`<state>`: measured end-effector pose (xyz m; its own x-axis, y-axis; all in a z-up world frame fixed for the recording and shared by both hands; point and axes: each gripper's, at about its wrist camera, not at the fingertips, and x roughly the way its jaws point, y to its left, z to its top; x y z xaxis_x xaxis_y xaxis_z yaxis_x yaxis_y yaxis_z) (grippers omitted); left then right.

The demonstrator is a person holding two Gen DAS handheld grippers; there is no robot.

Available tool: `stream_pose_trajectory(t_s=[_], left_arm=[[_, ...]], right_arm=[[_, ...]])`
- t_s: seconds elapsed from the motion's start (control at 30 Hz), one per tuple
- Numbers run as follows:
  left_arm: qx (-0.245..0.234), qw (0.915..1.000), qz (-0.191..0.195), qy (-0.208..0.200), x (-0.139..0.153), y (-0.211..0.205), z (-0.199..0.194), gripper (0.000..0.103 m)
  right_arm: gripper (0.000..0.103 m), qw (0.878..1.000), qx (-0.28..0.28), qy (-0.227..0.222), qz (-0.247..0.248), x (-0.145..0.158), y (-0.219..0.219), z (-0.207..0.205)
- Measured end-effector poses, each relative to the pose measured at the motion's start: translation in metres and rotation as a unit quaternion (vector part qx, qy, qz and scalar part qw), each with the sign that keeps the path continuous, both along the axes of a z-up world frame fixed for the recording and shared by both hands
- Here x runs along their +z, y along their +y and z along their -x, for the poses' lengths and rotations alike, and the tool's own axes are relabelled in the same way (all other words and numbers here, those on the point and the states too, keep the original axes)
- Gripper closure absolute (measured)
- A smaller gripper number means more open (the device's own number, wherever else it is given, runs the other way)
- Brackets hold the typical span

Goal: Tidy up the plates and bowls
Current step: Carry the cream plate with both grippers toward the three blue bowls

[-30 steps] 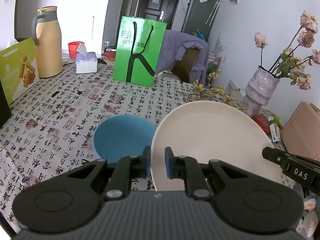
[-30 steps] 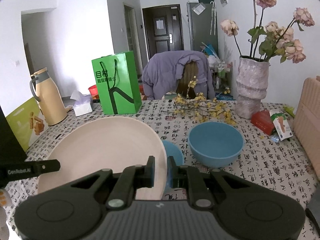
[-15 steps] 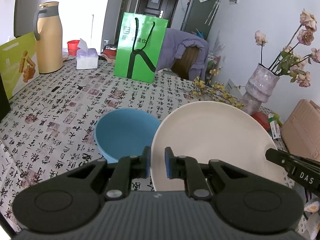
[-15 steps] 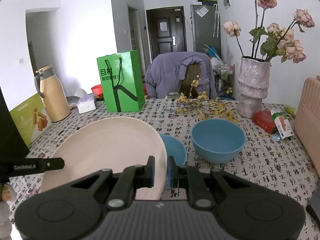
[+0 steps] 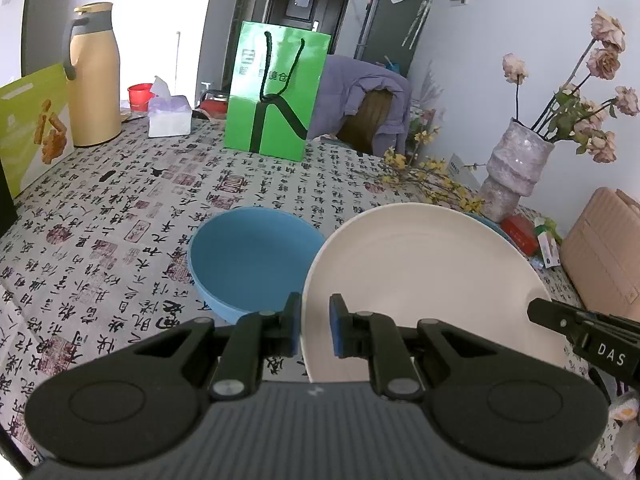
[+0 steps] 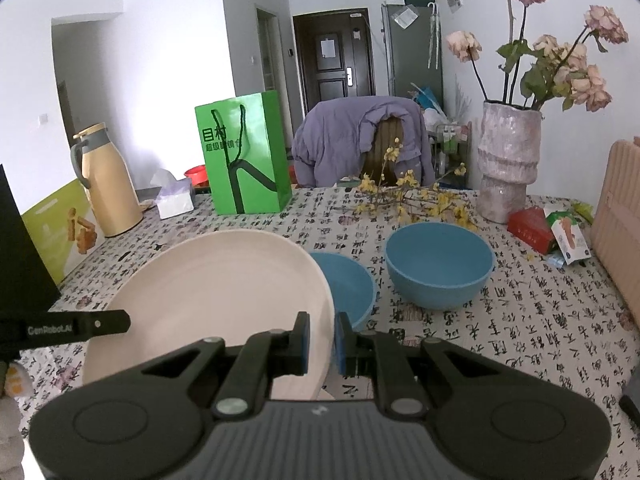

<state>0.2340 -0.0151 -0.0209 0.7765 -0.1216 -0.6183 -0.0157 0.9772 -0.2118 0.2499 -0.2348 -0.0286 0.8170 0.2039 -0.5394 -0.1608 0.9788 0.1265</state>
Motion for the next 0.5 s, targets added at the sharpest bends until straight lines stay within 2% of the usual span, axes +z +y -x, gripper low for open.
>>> stream_pose_trajectory(t_s=[0.5], left_arm=[[-0.009,1.0,0.001,0.005,-0.013,0.001,0.003,0.088]], right_arm=[[0.09,1.0,0.001,0.008,-0.008,-0.016,-0.001,0.006]])
